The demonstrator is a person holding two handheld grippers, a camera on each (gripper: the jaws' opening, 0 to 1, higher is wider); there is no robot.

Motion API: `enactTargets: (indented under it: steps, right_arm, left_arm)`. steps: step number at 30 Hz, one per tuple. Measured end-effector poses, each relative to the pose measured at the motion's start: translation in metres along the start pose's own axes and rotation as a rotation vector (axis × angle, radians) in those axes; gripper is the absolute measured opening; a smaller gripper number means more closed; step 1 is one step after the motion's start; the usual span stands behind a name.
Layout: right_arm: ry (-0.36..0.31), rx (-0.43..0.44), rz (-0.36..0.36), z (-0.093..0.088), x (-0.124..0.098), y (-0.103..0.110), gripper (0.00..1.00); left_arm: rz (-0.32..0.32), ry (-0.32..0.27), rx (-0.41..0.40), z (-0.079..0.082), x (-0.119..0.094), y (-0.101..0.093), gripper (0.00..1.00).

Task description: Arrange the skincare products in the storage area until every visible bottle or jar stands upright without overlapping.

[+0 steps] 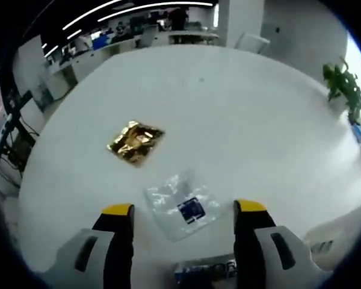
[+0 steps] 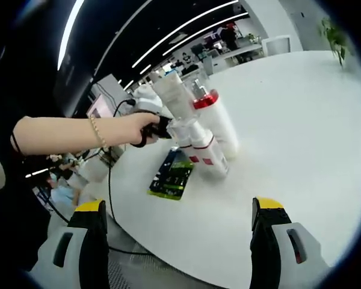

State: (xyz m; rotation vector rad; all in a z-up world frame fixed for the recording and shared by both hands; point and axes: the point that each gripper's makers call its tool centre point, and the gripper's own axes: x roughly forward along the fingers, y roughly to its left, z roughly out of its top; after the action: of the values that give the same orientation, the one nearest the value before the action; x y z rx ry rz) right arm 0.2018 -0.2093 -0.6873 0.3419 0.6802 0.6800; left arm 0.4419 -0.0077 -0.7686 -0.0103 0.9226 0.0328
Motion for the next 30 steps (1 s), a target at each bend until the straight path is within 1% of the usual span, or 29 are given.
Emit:
enactTargets:
  steps: [4,9,10,14,15,22,25,28,30]
  right_arm:
    - [0.0,0.003,-0.001,0.0,0.0,-0.001,1.0]
    - [-0.001,0.004,-0.003,0.0,0.0,-0.001,1.0]
    - [-0.001,0.005,-0.003,0.0,0.0,0.0,1.0]
    - [0.0,0.006,-0.005,0.0,0.001,0.0,1.0]
    - [-0.002,0.005,-0.005,0.001,0.001,0.0,1.0]
    - [-0.004,0.004,-0.006,0.001,0.0,0.0,1.0]
    - [-0.005,0.002,-0.005,0.002,0.0,0.0,1.0]
    - [-0.004,-0.001,-0.003,0.001,0.001,0.001,1.0]
    - [-0.003,-0.003,-0.002,0.001,0.001,0.002,1.0]
  left_arm:
    - [0.004,-0.003,-0.008,0.003,0.003,0.002,0.59]
    - [0.004,-0.009,0.028,0.004,0.004,0.003,0.56]
    - [0.001,-0.01,0.033,0.004,0.004,0.003,0.53]
    - [-0.012,-0.011,0.055,0.005,0.005,0.001,0.38]
    - [-0.018,-0.013,0.061,0.005,0.004,0.0,0.36]
    - [-0.027,-0.014,0.077,0.006,0.003,0.0,0.36]
    - [-0.027,-0.013,0.096,0.006,0.003,0.002,0.36]
    - [-0.041,-0.024,0.108,0.007,-0.003,0.001,0.36]
    - [-0.065,-0.032,0.125,0.007,-0.006,-0.002,0.36]
